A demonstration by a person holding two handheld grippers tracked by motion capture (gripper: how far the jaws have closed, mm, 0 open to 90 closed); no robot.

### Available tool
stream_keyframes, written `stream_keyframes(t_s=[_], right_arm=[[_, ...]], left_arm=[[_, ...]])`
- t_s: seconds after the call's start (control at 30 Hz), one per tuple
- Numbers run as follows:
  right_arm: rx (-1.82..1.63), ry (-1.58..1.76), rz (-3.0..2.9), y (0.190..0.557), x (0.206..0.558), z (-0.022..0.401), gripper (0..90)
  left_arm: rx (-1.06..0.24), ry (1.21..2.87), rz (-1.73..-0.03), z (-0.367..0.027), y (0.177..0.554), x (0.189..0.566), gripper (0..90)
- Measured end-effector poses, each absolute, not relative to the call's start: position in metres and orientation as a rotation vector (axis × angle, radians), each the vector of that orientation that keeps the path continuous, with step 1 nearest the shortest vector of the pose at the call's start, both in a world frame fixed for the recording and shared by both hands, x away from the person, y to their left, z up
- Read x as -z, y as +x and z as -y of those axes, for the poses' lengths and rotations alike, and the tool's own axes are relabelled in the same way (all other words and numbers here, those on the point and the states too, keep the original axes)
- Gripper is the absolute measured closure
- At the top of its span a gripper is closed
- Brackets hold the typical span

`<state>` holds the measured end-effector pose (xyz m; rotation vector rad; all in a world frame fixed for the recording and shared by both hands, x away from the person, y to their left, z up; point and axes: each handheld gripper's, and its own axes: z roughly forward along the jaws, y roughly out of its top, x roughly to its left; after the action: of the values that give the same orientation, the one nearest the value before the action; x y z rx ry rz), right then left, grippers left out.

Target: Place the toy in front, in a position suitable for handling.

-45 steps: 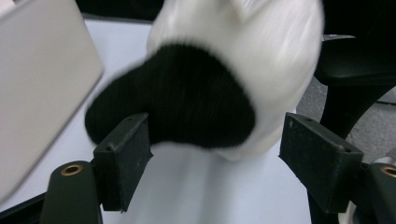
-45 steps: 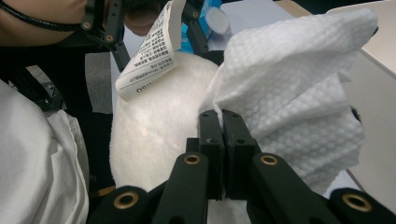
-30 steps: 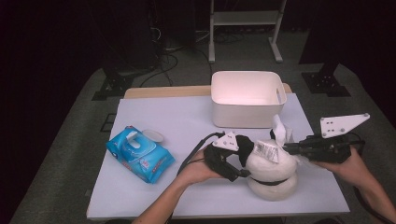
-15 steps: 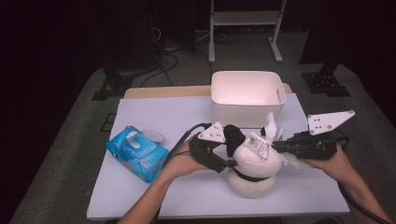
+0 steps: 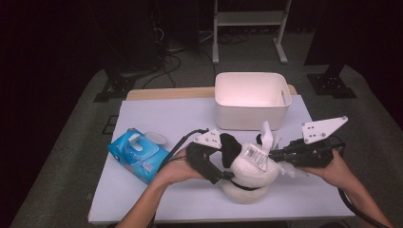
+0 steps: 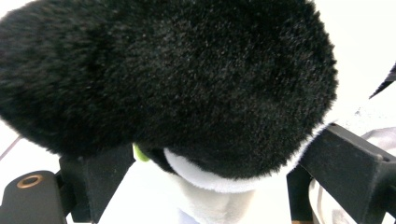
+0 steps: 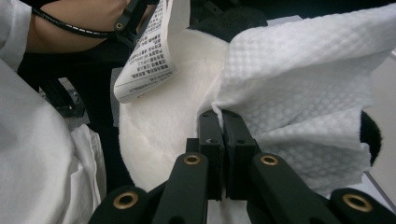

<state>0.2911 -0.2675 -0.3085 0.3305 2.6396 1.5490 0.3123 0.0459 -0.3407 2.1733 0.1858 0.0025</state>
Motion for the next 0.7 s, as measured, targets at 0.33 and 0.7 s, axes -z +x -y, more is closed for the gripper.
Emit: stream_keyframes(t_s=[0.33,0.7], right_arm=[[-1.567,0.368,-2.609,0.29,0.311,0.275,87.2],[-1.554,0.363,-2.626,0.292,0.315,0.271,87.1]], left_arm=[[-0.064,2.165,-0.129,-0.045,0.316,0.329,46.7],[-0.113,2.171,-0.067,-0.054,0.319,0.323,52.4]])
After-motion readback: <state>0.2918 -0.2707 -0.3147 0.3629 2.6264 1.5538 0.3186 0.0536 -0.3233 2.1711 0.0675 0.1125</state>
